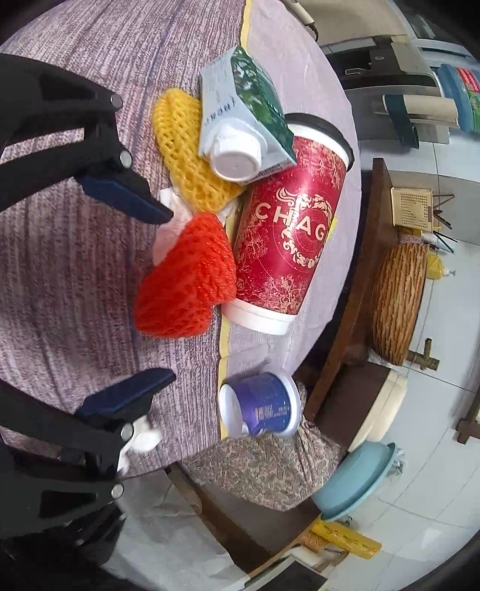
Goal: Collect trash
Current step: 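Grasp the orange mesh net with the left gripper while the right gripper grasps the white tissue, then carry the orange net and tissue to the black bin and release both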
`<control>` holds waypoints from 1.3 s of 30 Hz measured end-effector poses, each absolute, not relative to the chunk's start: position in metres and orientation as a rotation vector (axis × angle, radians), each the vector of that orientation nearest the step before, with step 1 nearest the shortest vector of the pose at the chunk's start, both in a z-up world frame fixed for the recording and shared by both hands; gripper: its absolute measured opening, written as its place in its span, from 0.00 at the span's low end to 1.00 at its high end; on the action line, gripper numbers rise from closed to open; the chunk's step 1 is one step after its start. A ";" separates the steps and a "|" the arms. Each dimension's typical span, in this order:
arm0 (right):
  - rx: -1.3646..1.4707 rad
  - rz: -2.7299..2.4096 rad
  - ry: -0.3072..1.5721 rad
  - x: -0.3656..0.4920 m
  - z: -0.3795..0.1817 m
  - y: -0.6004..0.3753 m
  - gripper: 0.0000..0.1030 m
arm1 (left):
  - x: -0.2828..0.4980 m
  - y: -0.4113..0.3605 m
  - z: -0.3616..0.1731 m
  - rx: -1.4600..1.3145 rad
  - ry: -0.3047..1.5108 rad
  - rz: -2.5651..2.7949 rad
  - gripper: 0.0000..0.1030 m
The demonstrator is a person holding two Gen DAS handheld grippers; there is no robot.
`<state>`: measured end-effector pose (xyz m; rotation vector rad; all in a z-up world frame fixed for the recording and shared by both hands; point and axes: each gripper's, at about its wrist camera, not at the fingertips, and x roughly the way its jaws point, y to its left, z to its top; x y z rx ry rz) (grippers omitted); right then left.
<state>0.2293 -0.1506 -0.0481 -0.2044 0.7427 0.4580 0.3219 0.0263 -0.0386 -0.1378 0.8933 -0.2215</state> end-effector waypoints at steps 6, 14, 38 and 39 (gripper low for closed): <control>-0.179 0.441 0.715 0.208 -0.042 -0.165 0.27 | 0.337 0.027 -0.055 -0.184 0.952 -0.193 0.30; -0.083 0.406 0.678 0.185 -0.043 -0.193 0.27 | 0.294 0.025 -0.043 -0.173 0.897 -0.265 0.17; 0.110 0.104 0.695 0.125 -0.078 -0.332 0.27 | 0.211 -0.132 -0.028 -0.118 0.860 -0.640 0.17; 0.115 0.091 0.707 0.126 -0.084 -0.337 0.27 | 0.211 -0.143 -0.031 -0.112 0.872 -0.656 0.17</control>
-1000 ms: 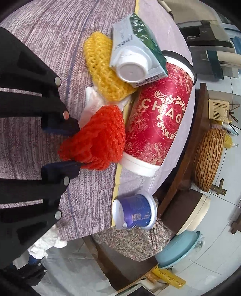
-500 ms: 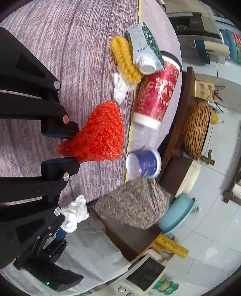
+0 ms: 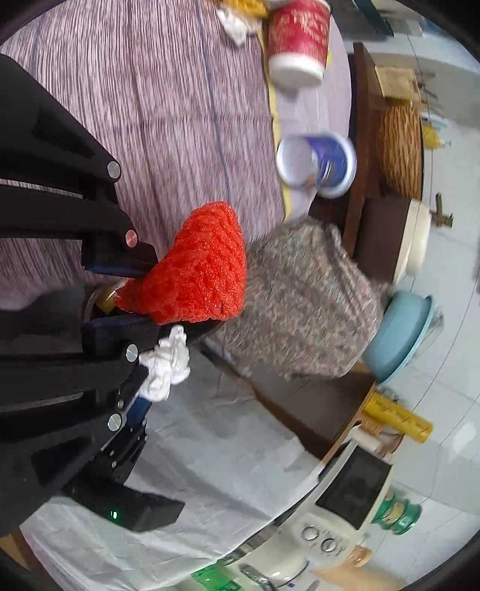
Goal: Collect trash
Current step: 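Carry the orange net and tissue to the black bin and release both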
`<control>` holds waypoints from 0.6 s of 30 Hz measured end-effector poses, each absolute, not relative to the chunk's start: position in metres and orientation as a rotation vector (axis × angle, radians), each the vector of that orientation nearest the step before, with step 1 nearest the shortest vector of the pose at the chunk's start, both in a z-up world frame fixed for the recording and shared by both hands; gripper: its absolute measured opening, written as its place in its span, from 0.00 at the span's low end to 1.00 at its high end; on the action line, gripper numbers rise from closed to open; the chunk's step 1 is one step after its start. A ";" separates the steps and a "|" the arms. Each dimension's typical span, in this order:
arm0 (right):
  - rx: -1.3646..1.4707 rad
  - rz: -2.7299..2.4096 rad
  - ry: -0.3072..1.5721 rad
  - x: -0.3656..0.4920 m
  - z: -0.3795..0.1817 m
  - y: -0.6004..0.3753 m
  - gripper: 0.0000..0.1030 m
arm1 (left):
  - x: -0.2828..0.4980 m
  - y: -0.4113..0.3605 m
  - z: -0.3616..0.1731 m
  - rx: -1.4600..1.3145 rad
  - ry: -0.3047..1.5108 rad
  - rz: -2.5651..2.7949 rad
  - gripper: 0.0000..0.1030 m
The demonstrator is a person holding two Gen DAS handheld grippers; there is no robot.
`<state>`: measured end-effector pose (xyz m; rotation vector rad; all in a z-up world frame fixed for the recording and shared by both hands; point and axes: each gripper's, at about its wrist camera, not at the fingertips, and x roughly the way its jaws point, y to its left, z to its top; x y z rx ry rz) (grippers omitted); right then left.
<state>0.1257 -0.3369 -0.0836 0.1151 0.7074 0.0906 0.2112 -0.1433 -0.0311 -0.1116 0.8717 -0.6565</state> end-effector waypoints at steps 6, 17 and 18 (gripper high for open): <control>0.167 0.029 0.806 0.137 -0.134 -0.367 0.28 | 0.212 -0.192 -0.048 -0.051 0.923 -0.715 0.17; 0.233 -0.043 0.903 0.163 -0.206 -0.394 0.39 | 0.223 -0.237 -0.091 0.020 1.020 -0.706 0.17; 0.239 -0.045 0.901 0.162 -0.207 -0.395 0.43 | 0.224 -0.240 -0.095 0.023 1.030 -0.705 0.17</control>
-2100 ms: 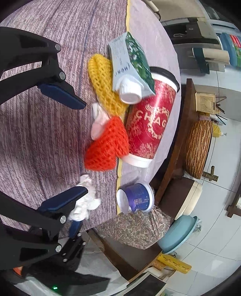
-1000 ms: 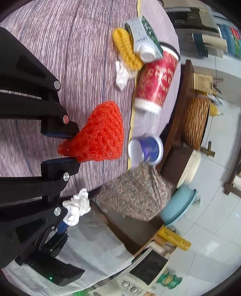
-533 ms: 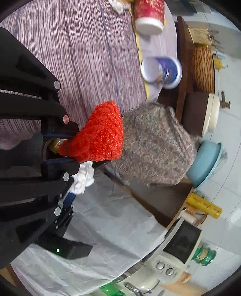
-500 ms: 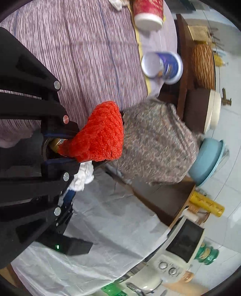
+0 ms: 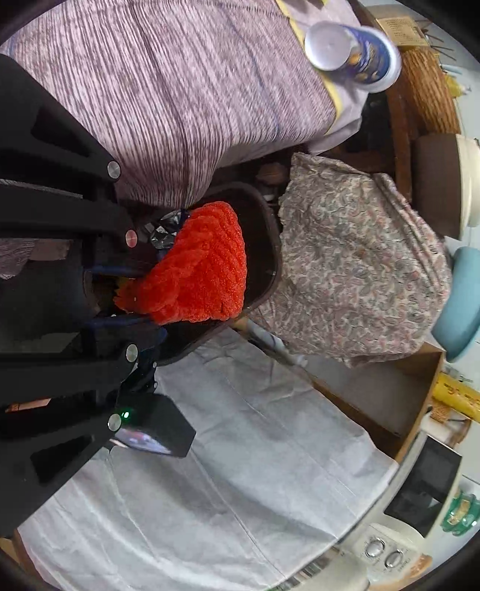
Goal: Collect trash
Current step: 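Carry the orange net and tissue to the black bin and release both, then move both grippers back over the table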
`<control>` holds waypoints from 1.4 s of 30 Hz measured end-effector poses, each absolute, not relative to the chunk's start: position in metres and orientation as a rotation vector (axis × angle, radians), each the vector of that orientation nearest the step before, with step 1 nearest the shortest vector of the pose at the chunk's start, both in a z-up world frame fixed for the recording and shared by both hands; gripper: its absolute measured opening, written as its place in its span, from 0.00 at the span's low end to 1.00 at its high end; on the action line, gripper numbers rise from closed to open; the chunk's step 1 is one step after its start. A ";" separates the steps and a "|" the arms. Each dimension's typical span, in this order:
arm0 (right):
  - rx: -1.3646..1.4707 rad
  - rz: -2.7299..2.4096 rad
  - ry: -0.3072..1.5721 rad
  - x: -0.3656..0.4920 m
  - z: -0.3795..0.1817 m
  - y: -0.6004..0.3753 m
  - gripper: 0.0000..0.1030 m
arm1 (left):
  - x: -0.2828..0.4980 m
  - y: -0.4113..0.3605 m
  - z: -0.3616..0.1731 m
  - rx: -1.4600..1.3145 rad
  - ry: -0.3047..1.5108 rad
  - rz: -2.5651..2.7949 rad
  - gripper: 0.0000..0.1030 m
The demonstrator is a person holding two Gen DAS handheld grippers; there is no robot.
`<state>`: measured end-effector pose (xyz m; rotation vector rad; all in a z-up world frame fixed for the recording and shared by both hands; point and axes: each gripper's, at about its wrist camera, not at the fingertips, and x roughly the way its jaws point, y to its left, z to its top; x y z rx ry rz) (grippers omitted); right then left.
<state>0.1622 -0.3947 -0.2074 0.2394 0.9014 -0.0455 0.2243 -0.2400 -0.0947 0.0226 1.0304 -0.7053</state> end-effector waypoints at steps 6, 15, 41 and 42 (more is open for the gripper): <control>0.253 -0.062 0.871 0.144 -0.198 -0.399 0.54 | 0.233 -0.265 -0.114 0.071 1.077 -0.703 0.17; 0.264 -0.106 0.857 0.106 -0.188 -0.413 0.60 | 0.241 -0.298 -0.135 0.135 1.142 -0.703 0.17; 0.298 -0.138 0.859 0.084 -0.189 -0.418 0.69 | 0.235 -0.293 -0.116 0.100 1.106 -0.708 0.72; 0.300 -0.136 0.859 0.084 -0.187 -0.417 0.69 | 0.234 -0.289 -0.112 0.097 1.095 -0.708 0.73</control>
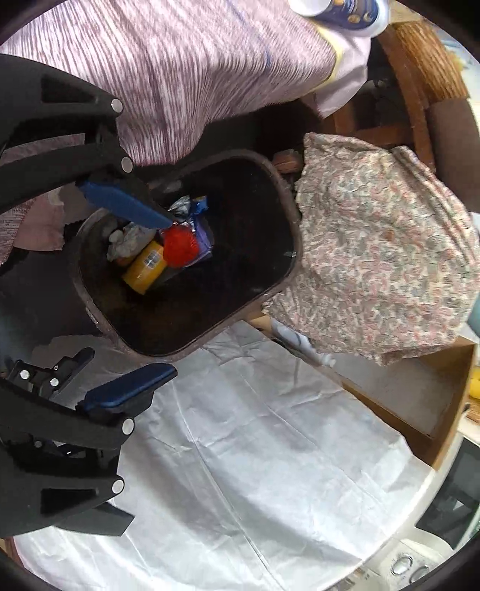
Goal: Collect trash
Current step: 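Move both grippers back over the table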
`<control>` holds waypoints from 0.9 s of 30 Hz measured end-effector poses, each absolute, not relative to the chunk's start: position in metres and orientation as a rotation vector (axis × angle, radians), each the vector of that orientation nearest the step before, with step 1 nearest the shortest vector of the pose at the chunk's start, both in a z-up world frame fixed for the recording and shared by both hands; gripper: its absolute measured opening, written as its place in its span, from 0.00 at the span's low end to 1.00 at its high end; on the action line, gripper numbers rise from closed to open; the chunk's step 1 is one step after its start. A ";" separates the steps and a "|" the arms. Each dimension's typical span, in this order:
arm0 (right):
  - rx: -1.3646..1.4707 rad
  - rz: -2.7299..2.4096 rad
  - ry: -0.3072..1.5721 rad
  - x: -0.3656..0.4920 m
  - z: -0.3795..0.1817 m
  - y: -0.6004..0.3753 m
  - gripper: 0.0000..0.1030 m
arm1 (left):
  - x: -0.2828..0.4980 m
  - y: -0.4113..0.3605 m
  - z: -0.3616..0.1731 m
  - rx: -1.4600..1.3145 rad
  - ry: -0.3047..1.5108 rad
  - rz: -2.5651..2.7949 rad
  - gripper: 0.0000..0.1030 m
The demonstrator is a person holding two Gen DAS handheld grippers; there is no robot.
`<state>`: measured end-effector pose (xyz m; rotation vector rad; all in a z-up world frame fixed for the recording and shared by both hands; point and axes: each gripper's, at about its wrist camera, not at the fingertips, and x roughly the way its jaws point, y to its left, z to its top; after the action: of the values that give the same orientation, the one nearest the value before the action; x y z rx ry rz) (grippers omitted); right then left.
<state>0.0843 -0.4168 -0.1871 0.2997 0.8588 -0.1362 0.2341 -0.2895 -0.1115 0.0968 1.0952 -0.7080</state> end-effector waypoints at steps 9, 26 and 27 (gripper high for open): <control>0.267 -0.083 0.815 0.092 -0.158 -0.394 0.73 | 0.227 -0.236 -0.061 0.077 0.955 -0.674 0.80; 0.193 0.247 0.709 0.141 -0.070 -0.284 0.84 | 0.241 -0.025 -0.004 0.098 0.775 -0.340 0.93; 0.191 0.263 0.708 0.143 -0.068 -0.278 0.84 | 0.242 -0.016 -0.003 0.105 0.771 -0.322 0.93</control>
<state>0.1434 -0.2785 -0.0675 0.1906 0.7081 0.2627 0.2423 -0.0159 -0.0027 0.1055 0.7713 -0.3217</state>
